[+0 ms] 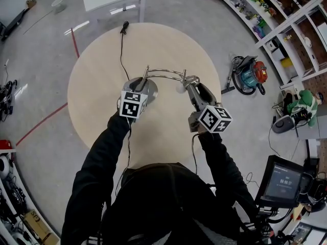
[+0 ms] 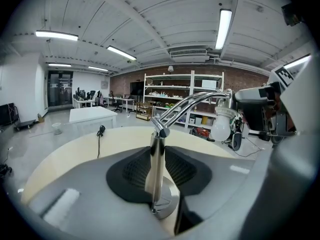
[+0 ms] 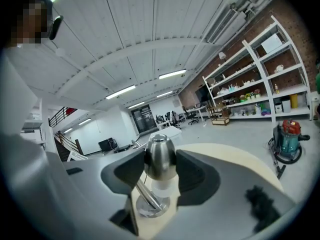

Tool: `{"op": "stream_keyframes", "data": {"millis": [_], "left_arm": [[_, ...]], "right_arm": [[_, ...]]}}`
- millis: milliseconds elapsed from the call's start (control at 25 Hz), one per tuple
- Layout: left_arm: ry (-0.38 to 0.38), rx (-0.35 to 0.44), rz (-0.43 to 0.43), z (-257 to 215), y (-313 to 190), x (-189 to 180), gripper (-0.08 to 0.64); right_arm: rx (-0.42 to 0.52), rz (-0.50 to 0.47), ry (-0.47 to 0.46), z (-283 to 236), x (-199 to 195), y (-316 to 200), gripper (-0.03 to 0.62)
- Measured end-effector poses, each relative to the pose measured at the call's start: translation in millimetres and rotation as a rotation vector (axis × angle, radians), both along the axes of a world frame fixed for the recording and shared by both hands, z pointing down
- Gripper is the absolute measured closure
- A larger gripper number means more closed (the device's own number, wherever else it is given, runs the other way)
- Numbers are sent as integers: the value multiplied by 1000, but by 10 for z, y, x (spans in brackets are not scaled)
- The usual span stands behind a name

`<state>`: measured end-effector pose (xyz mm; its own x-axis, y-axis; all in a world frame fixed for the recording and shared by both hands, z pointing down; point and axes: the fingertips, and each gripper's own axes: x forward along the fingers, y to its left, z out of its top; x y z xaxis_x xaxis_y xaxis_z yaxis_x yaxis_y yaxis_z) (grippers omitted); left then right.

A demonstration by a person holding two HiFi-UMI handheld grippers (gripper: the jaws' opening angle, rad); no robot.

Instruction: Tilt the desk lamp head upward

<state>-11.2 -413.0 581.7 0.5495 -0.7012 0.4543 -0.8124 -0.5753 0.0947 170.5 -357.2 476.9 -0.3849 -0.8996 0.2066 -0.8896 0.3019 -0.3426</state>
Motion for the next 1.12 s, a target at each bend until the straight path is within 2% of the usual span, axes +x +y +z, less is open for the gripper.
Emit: {"op": "stream_keyframes", "data": {"millis": [400,1120], "left_arm": [[-13,12,10,5,42,15,463],[-15,20,16,-52,49,-17,463]], "right_arm": [[114,-42,95,-385,-101,9,394],[223,-91,192,-860,-353,-71,407]]}}
